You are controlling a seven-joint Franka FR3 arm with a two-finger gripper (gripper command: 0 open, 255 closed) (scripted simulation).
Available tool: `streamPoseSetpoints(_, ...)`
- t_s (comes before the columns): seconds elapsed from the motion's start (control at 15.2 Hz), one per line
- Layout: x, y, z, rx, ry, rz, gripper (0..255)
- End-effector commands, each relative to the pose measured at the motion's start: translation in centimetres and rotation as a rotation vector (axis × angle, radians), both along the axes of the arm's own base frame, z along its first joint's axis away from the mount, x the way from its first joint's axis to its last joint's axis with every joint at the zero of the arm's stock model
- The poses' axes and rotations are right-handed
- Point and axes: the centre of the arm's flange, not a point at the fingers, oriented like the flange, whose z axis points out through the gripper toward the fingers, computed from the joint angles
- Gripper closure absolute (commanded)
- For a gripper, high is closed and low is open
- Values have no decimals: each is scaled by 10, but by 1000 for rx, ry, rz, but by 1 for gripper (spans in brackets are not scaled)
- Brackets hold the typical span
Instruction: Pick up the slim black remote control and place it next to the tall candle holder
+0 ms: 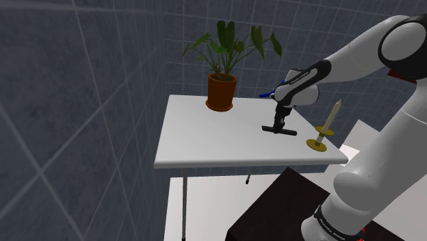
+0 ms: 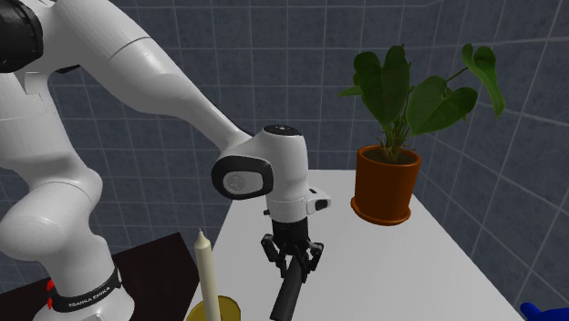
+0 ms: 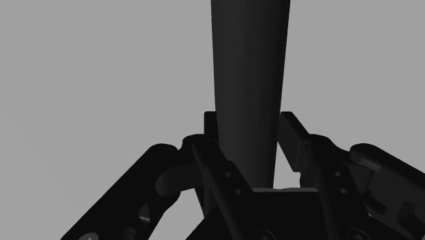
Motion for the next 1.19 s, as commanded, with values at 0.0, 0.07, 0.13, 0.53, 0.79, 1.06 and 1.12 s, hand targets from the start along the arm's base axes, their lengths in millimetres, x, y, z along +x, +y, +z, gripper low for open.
streamPoseSetpoints(0.0, 0, -2, -1, -3, -1, -2, 255)
streamPoseSetpoints(0.07, -1, -2, -1, -3, -1, -2, 255)
streamPoseSetpoints(0.13, -1, -2, -1, -3, -1, -2, 255)
streamPoseSetpoints(0.53, 0, -1, 25, -3, -1, -2, 255)
streamPoseSetpoints(0.79, 0, -1, 46, -3, -1, -2, 255)
streamPoseSetpoints(1.06, 0, -1, 67, -3, -1, -2, 255)
streamPoseSetpoints(1.12, 0, -1, 72, -3, -1, -2, 255)
